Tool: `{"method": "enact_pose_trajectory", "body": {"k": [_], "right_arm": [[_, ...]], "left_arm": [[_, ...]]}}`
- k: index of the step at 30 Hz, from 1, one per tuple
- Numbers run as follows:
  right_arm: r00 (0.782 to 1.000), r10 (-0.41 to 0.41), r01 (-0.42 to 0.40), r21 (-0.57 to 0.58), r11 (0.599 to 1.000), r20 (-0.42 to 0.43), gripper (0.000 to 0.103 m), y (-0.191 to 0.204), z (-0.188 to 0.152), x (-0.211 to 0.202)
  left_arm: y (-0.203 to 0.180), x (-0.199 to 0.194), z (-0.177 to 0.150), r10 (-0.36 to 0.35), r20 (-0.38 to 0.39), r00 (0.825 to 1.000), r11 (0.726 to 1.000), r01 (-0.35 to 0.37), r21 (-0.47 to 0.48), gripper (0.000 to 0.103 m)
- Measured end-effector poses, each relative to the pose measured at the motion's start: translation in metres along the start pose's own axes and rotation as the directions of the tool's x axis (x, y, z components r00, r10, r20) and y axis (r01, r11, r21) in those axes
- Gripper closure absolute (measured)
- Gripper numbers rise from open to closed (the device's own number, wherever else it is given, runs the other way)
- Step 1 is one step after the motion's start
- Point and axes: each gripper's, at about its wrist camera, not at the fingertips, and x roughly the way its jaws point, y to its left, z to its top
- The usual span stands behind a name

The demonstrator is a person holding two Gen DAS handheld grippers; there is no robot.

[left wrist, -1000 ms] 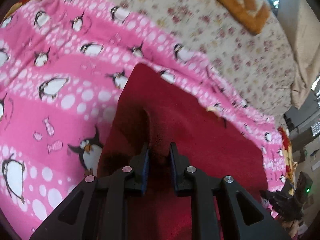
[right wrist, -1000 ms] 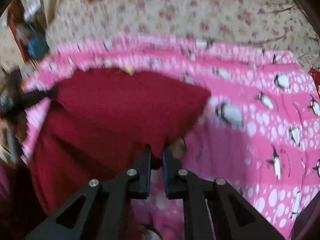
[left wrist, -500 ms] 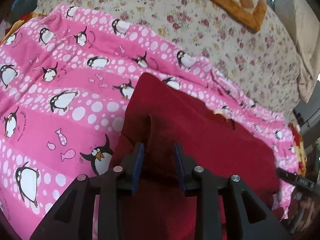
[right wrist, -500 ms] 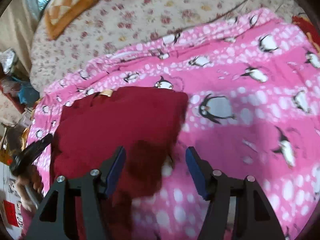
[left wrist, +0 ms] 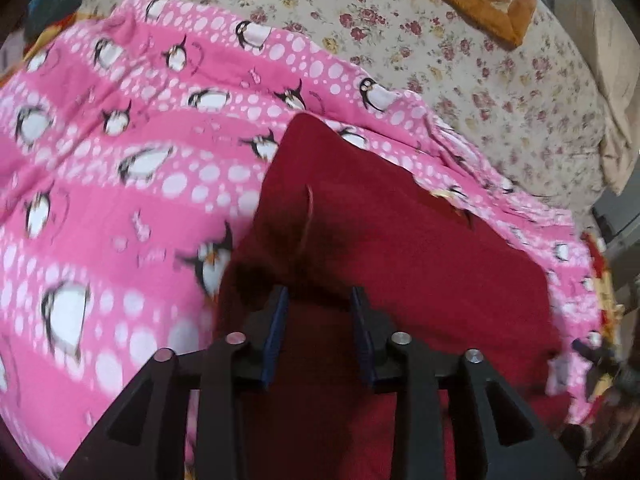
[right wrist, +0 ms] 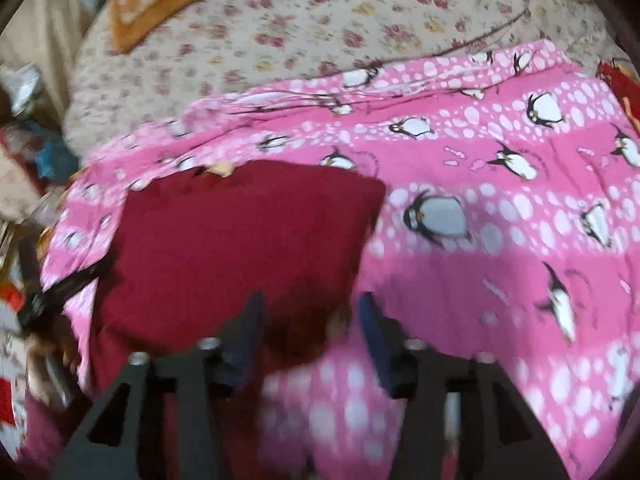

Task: Fold small clothes

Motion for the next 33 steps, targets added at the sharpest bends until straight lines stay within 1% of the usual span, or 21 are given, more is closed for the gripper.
{"method": "enact_pose_trajectory", "body": {"k": [2,4,6,7,11,14,16,19,23,28,30,33], "right_arm": [[0.998,0.055,-0.056,-0.041,0.998,-0.032,0.032,0.006,-0.019,-0.017],[0.993,0.109,-0.112,-0.052,0.992,-0.052,0.031,0.009,-0.038,-0.028],[0.985,0.151,-0.157,-0.067,0.985,-0.085,0.028,0.012,-0.057,-0.031],[0.983,0.155,-0.163,-0.075,0.984,-0.099,0.028,0.013,-0.063,-0.03],[0.975,0.137,-0.157,-0.106,0.982,-0.176,0.028,0.016,-0.096,-0.022],[0.971,0.144,-0.167,-0.111,0.98,-0.191,0.028,0.015,-0.114,-0.019],[0.968,0.153,-0.177,-0.109,0.978,-0.2,0.028,0.013,-0.121,-0.018],[0.969,0.146,-0.173,-0.124,0.977,-0.2,0.027,0.014,-0.13,-0.019],[0.963,0.165,-0.194,-0.124,0.973,-0.212,0.025,0.016,-0.136,-0.019],[0.965,0.163,-0.191,-0.125,0.974,-0.206,0.021,0.018,-0.137,-0.015],[0.966,0.165,-0.192,-0.125,0.973,-0.199,0.02,0.019,-0.138,-0.015],[0.969,0.161,-0.187,-0.132,0.973,-0.185,0.019,0.022,-0.14,-0.014]], "left_arm": [[0.001,-0.013,-0.013,-0.027,-0.001,1.0,0.999,0.027,-0.017,0.084],[0.004,-0.03,-0.035,-0.046,-0.01,0.999,0.999,0.045,-0.025,0.082],[0.007,-0.042,-0.054,-0.044,-0.022,0.999,0.999,0.044,-0.026,0.081],[0.01,-0.051,-0.069,-0.048,-0.026,0.999,0.998,0.047,-0.035,0.081],[0.018,-0.071,-0.108,-0.057,-0.051,0.997,0.997,0.054,-0.054,0.08],[0.023,-0.078,-0.13,-0.065,-0.06,0.996,0.995,0.061,-0.073,0.079],[0.027,-0.079,-0.146,-0.063,-0.075,0.995,0.993,0.055,-0.101,0.079],[0.03,-0.078,-0.166,-0.054,-0.094,0.994,0.992,0.042,-0.117,0.079],[0.032,-0.077,-0.188,-0.088,-0.116,0.989,0.986,0.07,-0.152,0.078],[0.027,-0.068,-0.204,-0.08,-0.148,0.986,0.987,0.057,-0.151,0.075],[0.023,-0.066,-0.206,-0.071,-0.146,0.987,0.989,0.051,-0.139,0.074],[0.022,-0.061,-0.209,-0.077,-0.149,0.986,0.988,0.056,-0.141,0.072]]}}
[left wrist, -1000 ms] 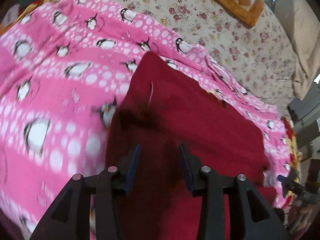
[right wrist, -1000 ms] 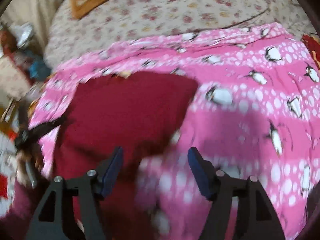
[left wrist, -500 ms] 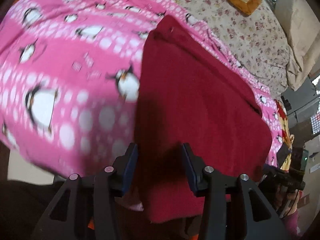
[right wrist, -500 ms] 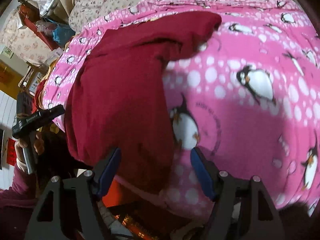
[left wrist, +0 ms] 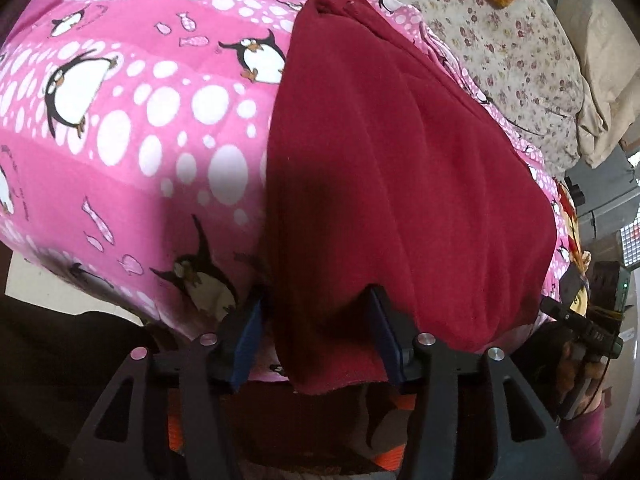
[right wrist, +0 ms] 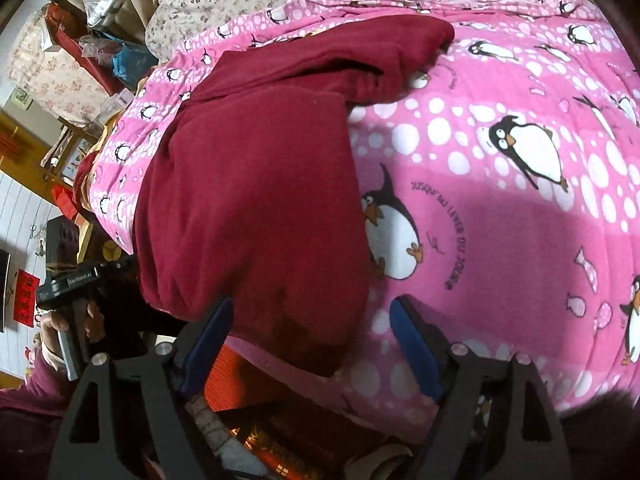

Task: Fold small clothes

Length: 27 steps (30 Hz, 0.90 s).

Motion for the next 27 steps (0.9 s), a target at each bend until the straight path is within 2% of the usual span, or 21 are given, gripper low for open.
{"method": "enact_pose_trajectory", "body": {"k": [2,3,4,5,6,10,12,15,22,27], "right_arm": [[1.0,-0.011,0.011,-0.009,1.0,0.011,0.023,0.001,0.0,0.001],[1.0,-0.023,0.023,-0.022,0.999,0.011,0.038,0.003,-0.001,0.001],[0.999,-0.037,0.037,-0.037,0.999,0.005,0.068,0.005,0.0,0.002],[0.999,-0.036,0.036,-0.041,0.998,-0.007,0.083,0.006,0.0,0.003],[1.0,-0.01,0.01,-0.028,1.0,-0.016,0.093,0.005,0.001,0.003],[0.997,0.07,-0.07,-0.013,0.997,-0.019,0.094,0.013,-0.001,-0.011],[0.989,0.143,-0.144,-0.018,0.989,-0.029,0.094,0.021,-0.006,-0.024],[0.965,0.253,-0.254,-0.003,0.967,-0.064,0.094,0.031,-0.024,-0.033],[0.923,0.332,-0.335,0.019,0.942,-0.197,0.095,0.05,-0.072,-0.005],[0.91,0.372,-0.376,0.016,0.927,-0.184,0.095,0.058,-0.066,-0.014]], "left_arm": [[0.0,0.001,0.001,-0.004,0.001,1.0,1.0,0.004,-0.008,0.072],[0.0,0.001,0.0,-0.004,-0.002,1.0,1.0,0.004,-0.007,0.073],[0.001,0.001,0.001,-0.004,-0.008,1.0,1.0,0.004,-0.004,0.083],[0.001,0.001,0.001,0.0,-0.027,1.0,1.0,0.0,0.0,0.093],[0.002,-0.001,0.001,-0.004,-0.034,0.999,1.0,0.003,-0.006,0.103],[0.005,-0.03,0.004,-0.079,-0.003,0.997,0.996,0.079,-0.033,0.103],[0.0,-0.058,0.006,-0.092,0.049,0.995,0.996,0.092,0.0,0.103],[-0.001,-0.094,0.007,-0.097,0.115,0.989,0.995,0.093,0.035,0.103],[0.019,-0.099,0.005,-0.062,0.109,0.992,0.998,0.063,0.001,0.103],[0.025,-0.118,0.014,-0.078,0.166,0.983,0.997,0.079,0.001,0.103]]}}
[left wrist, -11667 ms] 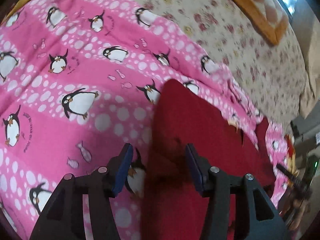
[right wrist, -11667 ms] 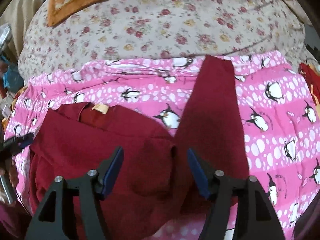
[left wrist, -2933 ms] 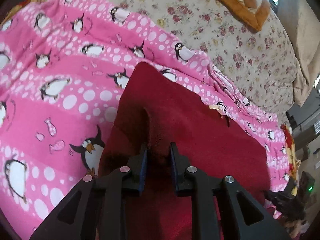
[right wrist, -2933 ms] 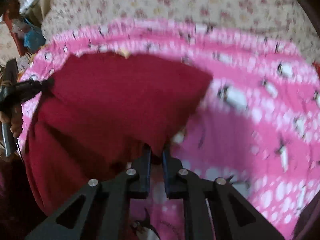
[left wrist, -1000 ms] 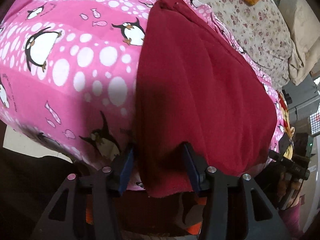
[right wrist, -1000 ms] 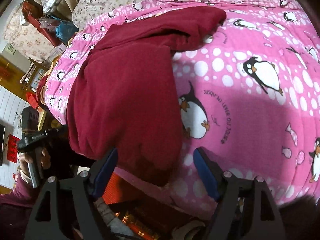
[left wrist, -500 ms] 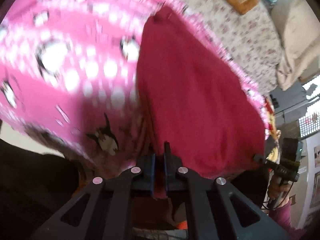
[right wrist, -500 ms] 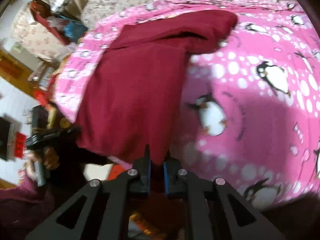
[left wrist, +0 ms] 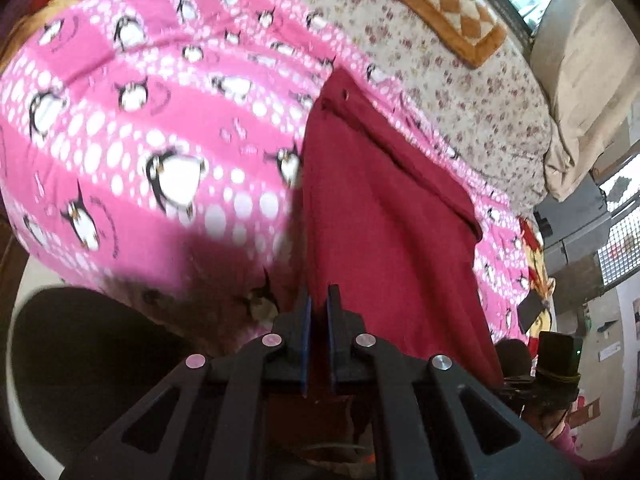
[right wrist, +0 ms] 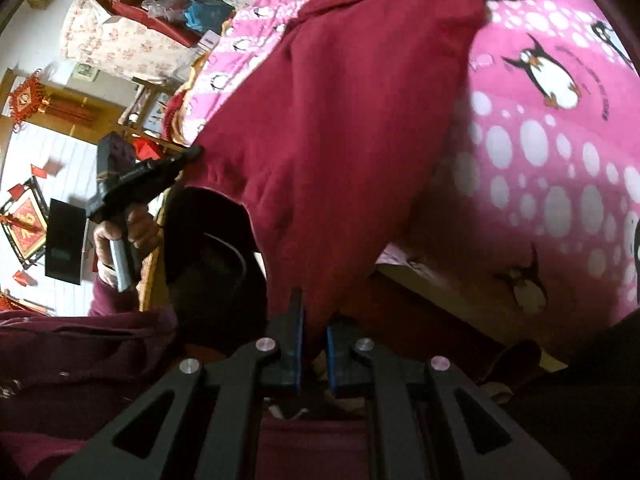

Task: Fold small clothes

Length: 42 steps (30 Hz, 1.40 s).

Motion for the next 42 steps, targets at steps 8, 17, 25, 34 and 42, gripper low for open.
{"method": "enact_pose_trajectory", "body": {"k": [8,17,25,34,42], "right_arm": [[0.978,0.089,-0.085,-0.031,0.996,0.189,0.095,0.013,0.034,-0.06],[0.916,0.045,-0.048,-0.002,0.999,0.398,0.095,-0.001,0.093,-0.107],[0.854,-0.125,0.074,0.119,0.99,0.505,0.095,-0.024,0.159,-0.112],[0.828,-0.205,0.067,0.272,0.96,0.522,0.095,-0.086,0.222,-0.109],[0.83,-0.26,0.087,0.347,0.934,0.494,0.095,-0.13,0.26,-0.09]], "left_arm": [[-0.014,-0.023,0.046,-0.049,0.102,0.994,0.998,0.046,0.03,0.103],[-0.062,-0.005,0.121,-0.074,0.181,0.981,0.988,0.048,0.146,0.103],[-0.09,0.057,0.186,-0.039,0.193,0.98,0.987,0.008,0.161,0.103],[-0.104,0.14,0.245,0.022,0.142,0.99,0.987,-0.044,0.157,0.103],[-0.089,0.212,0.272,0.092,0.082,0.992,0.989,-0.101,0.11,0.103]]}}
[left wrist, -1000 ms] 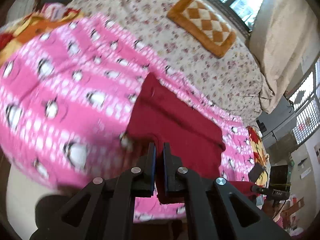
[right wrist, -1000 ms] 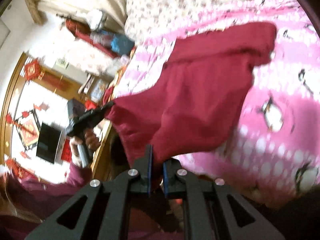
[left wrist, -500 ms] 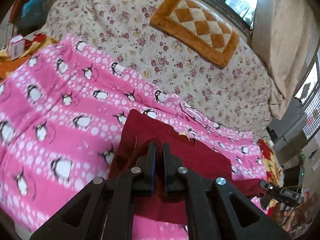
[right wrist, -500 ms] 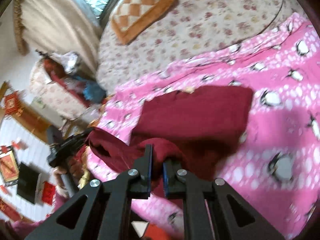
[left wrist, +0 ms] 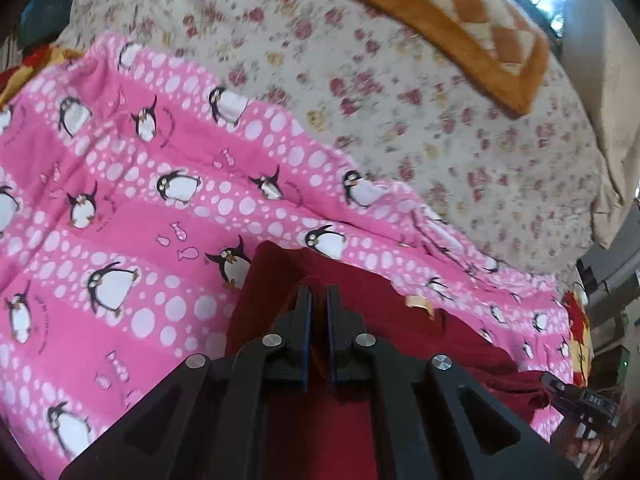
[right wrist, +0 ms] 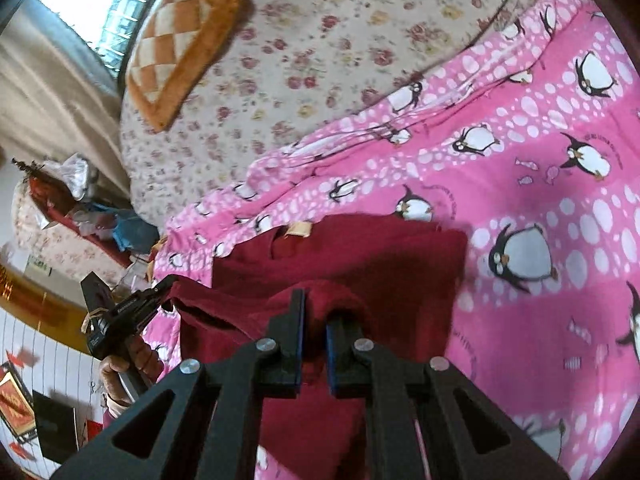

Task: Fold small clothes

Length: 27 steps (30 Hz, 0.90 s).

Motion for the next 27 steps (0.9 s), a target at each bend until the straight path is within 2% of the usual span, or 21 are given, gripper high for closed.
{"method": "enact_pose_trajectory", "body": {"k": [8,9,10,12,14,16,17,18,19,20,22,25,27], "right_arm": [[0.997,-0.076,0.074,0.065,0.995,0.026,0.095,-0.027,0.022,0.042],[0.997,-0.073,0.071,0.084,0.994,0.015,0.092,-0.031,0.024,0.048],[0.997,-0.073,0.072,0.094,0.993,0.009,0.091,-0.033,0.024,0.049],[0.998,-0.067,0.065,0.107,0.992,0.012,0.089,-0.033,0.024,0.046],[0.998,-0.055,0.053,0.076,0.996,0.031,0.082,-0.024,0.02,0.034],[0.997,-0.064,0.062,0.04,0.997,0.051,0.072,-0.014,0.016,0.023],[0.993,-0.085,0.084,0.021,0.996,0.079,0.066,-0.007,0.013,0.014],[0.986,-0.114,0.115,0.006,0.993,0.123,0.053,-0.002,0.011,0.004],[0.978,-0.128,0.131,-0.005,0.991,0.166,0.049,0.003,0.009,-0.005],[0.971,-0.127,0.134,-0.021,0.991,0.202,0.049,0.008,0.007,-0.014],[0.971,-0.114,0.13,-0.063,0.989,0.212,0.049,0.019,0.006,-0.018],[0.977,-0.163,0.182,-0.149,0.972,0.134,0.054,0.037,0.004,0.009],[0.974,-0.206,0.22,-0.193,0.956,0.09,0.058,0.04,0.003,0.032]], "left_arm": [[0.015,0.043,0.004,0.01,-0.048,0.999,0.998,-0.013,-0.059,0.103],[0.016,0.044,0.005,0.004,-0.046,0.999,0.998,-0.007,-0.06,0.1],[0.017,0.041,0.007,0.001,-0.032,0.999,0.998,-0.003,-0.062,0.087],[0.022,0.031,0.012,-0.02,-0.014,1.0,0.997,0.019,-0.08,0.079],[0.025,0.019,0.015,-0.046,0.004,0.999,0.995,0.046,-0.088,0.077],[0.023,0.01,0.016,-0.041,0.015,0.999,0.997,0.042,-0.064,0.077],[0.022,0.003,0.015,-0.042,0.024,0.999,0.998,0.043,-0.042,0.077],[0.02,0.001,0.015,-0.044,0.028,0.999,0.998,0.045,-0.032,0.077],[0.018,-0.002,0.013,-0.046,0.03,0.998,0.999,0.046,-0.021,0.077],[0.016,-0.002,0.012,-0.048,0.029,0.998,0.999,0.049,-0.013,0.077],[0.009,0.003,0.009,-0.053,0.016,0.998,0.999,0.053,0.008,0.077],[-0.002,0.022,0.002,-0.014,-0.017,1.0,0.999,0.015,0.045,0.077],[-0.009,0.039,-0.004,0.045,-0.047,0.998,0.996,-0.041,0.078,0.077]]}}
